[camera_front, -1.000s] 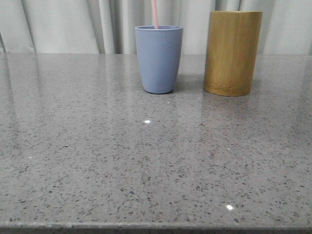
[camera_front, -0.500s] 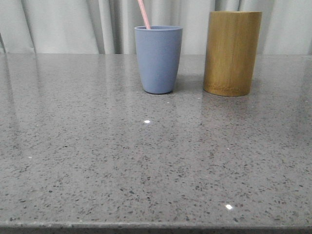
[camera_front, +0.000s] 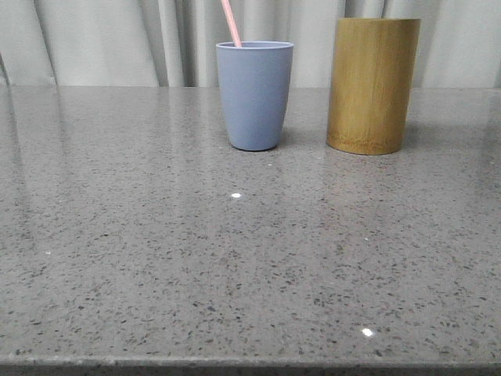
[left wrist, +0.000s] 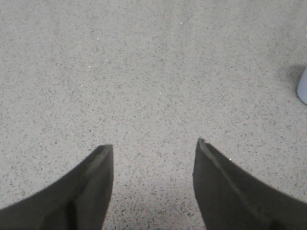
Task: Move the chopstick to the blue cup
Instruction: 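Open the right gripper and withdraw it from the cup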
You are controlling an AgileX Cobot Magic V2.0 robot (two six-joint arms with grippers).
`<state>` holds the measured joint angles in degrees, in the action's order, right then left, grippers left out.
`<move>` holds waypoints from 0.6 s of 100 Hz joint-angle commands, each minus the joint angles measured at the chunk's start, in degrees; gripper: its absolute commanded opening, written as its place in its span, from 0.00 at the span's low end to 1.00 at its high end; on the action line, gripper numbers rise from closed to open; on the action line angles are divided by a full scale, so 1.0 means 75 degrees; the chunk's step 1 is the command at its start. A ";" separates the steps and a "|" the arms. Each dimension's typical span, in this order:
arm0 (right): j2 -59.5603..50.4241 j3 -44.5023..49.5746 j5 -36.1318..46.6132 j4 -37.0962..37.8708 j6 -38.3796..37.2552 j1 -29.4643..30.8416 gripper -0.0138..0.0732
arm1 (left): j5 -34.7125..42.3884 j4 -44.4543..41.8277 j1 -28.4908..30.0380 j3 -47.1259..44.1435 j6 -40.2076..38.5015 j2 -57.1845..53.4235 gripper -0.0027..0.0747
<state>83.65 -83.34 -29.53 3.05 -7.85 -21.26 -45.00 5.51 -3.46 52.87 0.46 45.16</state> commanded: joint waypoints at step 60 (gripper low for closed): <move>-0.4071 0.3468 0.0787 0.0089 -0.0207 0.1709 0.36 | 0.0709 0.0037 0.0010 0.0162 -0.0061 -0.0026 0.51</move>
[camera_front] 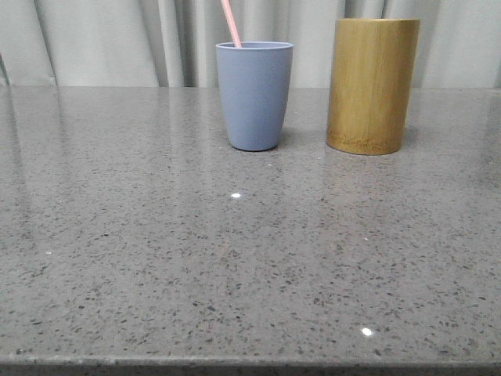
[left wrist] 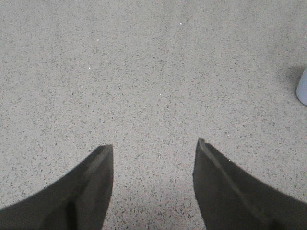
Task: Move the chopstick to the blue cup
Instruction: 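Open the right gripper and withdraw it from the cup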
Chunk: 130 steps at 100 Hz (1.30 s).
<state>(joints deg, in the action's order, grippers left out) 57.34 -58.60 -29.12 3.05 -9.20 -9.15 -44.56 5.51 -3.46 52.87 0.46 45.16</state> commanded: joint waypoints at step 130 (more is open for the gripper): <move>-0.4372 0.3417 0.1662 0.0107 -0.0027 0.0093 0.05 | 0.2141 0.0100 0.0010 -0.2401 -0.0061 -0.2759 0.01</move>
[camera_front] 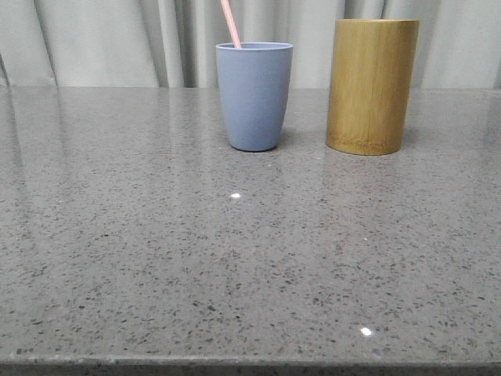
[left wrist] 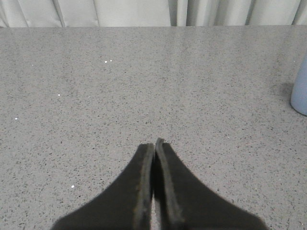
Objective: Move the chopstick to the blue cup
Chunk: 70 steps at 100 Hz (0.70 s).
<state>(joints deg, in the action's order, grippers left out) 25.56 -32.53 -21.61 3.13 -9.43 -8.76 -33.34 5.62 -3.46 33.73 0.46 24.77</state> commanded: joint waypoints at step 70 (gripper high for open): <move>-0.0221 -0.0015 0.0506 0.0095 0.0004 0.0041 0.05 | 0.0645 0.0086 0.0010 0.0136 -0.0061 -0.0091 0.01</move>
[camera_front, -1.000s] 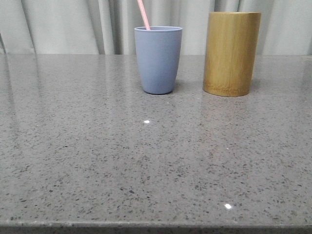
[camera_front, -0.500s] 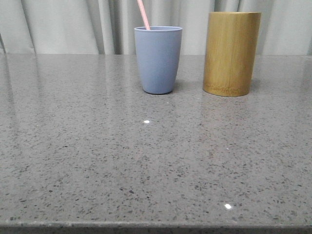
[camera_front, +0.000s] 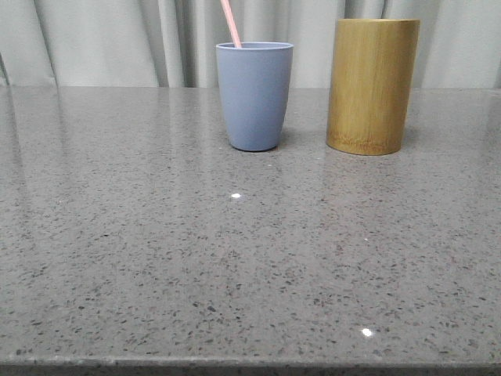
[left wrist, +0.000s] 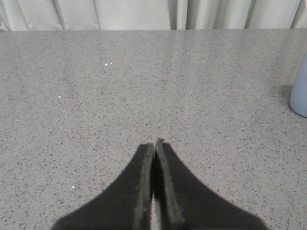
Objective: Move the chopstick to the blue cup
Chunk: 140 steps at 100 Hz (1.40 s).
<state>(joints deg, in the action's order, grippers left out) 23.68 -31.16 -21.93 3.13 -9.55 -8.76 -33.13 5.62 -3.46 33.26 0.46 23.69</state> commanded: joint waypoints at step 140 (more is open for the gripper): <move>0.0029 -0.0197 0.0549 0.0095 0.0019 0.0041 0.05 | 0.3460 -0.0334 0.0044 -0.3889 -0.0061 -0.2969 0.01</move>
<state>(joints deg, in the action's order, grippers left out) 23.68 -31.16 -22.05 3.13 -9.63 -8.76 -12.42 3.10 -3.24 4.10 0.46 3.06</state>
